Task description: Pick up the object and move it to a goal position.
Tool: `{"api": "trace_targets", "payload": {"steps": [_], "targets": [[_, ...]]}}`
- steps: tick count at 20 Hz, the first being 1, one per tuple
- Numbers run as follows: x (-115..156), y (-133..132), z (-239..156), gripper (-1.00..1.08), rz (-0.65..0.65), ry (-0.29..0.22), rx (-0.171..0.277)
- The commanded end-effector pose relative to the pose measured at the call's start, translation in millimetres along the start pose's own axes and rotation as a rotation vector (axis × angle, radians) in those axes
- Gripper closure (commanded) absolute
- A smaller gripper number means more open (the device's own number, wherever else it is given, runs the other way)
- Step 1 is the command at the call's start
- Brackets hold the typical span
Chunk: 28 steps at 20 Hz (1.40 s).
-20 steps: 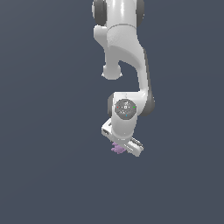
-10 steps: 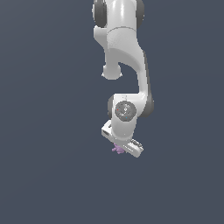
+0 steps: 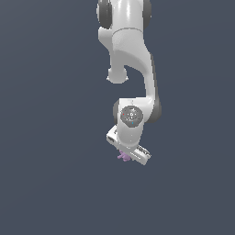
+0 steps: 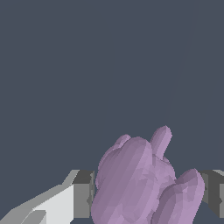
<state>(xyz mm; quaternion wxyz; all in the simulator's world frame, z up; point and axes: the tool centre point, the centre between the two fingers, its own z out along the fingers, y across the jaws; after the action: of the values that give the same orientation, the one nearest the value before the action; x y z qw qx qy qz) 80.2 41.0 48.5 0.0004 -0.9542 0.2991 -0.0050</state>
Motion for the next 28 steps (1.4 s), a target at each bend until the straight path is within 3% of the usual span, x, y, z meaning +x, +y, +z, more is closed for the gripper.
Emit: {"api": "trace_targets", "payload": {"steps": [1,13,28], "targets": [[-5,0,1,1.08,-0.006,-0.008,-0.003],[-4,32,-62,1.08,-0.006,-0.009,-0.002],[0,114,-223,1.08,-0.005,-0.010,-0.002]]}}
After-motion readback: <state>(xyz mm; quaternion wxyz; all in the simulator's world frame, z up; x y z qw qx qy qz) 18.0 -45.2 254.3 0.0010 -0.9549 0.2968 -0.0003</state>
